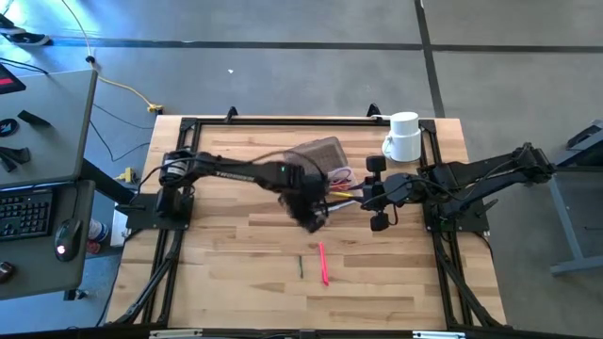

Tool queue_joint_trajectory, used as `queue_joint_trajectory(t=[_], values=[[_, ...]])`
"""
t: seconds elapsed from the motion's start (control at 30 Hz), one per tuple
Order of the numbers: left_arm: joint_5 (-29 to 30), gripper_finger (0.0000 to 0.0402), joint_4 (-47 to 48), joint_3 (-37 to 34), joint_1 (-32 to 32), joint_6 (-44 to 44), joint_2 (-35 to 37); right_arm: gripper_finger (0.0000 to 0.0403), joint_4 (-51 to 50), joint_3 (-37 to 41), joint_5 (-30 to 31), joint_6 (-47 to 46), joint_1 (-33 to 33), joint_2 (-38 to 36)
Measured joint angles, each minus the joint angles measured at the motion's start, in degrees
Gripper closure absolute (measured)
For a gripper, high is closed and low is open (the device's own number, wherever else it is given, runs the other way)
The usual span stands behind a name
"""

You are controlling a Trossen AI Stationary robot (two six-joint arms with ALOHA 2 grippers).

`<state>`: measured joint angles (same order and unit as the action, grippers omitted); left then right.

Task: Pick & place school supplies into a supply box
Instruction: Put the green crayon into the gray supply box

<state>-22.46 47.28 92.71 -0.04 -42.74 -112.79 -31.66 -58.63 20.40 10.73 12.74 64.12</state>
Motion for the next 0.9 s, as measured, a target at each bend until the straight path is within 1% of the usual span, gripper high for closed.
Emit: queue_joint_trajectory(t=[0.07, 0.13, 0.2, 0.33, 0.43, 0.47, 0.5, 0.57, 0.63, 0.67, 0.7, 0.77, 0.83, 0.9], values=[[-0.9, 0.0229, 1.5, -0.1, -2.7, -1.5, 0.0, 0.0324, -0.1, 0.0, 0.0, -0.6, 0.0, 0.0], [1.8, 0.0229, 1.2, -0.6, -5.9, -5.6, 0.0, 0.0324, -0.3, 0.0, 0.0, -0.8, 0.0, 0.0], [5.9, 0.0229, 1.4, -1.2, -9.3, -9.7, -0.2, 0.0324, -0.3, 0.0, 0.0, -0.8, 0.0, 0.0], [17.0, 0.0229, 0.8, -2.1, -14.9, -21.1, -1.1, 0.0324, -0.2, 0.0, 0.0, -0.9, 0.0, 0.0], [21.8, 0.0229, -4.0, -2.0, -17.3, -27.9, -2.6, 0.0324, -0.2, 0.0, 0.0, -1.6, 0.0, 0.0], [22.8, 0.0229, -4.0, -2.2, -18.0, -29.5, -3.0, 0.0324, -0.2, 0.0, 0.0, -1.8, 0.0, 0.0], [23.0, 0.0229, -4.3, -2.4, -18.6, -30.8, -3.5, 0.0324, -0.2, 0.0, 0.0, -1.8, 0.0, 0.0], [21.7, 0.0229, -9.1, -2.0, -19.3, -30.9, -5.1, 0.0324, -0.2, 0.0, 0.0, -1.8, 0.0, 0.0], [20.1, 0.0229, -7.3, -2.3, -19.6, -30.9, -6.0, 0.0324, -0.2, 0.0, 0.0, -1.9, 0.0, 0.0], [19.7, 0.0229, -8.4, -2.3, -19.6, -31.1, -6.8, 0.0324, -0.2, 0.0, 0.0, -2.1, 0.0, 0.0], [19.7, 0.0229, -9.5, -2.0, -19.6, -31.3, -7.7, 0.0324, -0.2, 0.0, 0.0, -2.7, 0.0, 0.0], [19.8, 0.0229, -6.3, -2.4, -19.5, -31.5, -7.9, 0.0324, -0.4, 0.0, 0.0, -3.2, 0.0, 0.0], [19.6, 0.0229, -8.6, -1.9, -19.3, -32.5, -8.9, 0.0324, -0.8, 0.0, 0.0, -3.2, 0.0, 0.0], [19.9, 0.0229, -6.3, -2.3, -19.1, -33.2, -9.1, 0.0324, -0.8, 0.0, -0.4, -3.3, 0.0, 0.0]])
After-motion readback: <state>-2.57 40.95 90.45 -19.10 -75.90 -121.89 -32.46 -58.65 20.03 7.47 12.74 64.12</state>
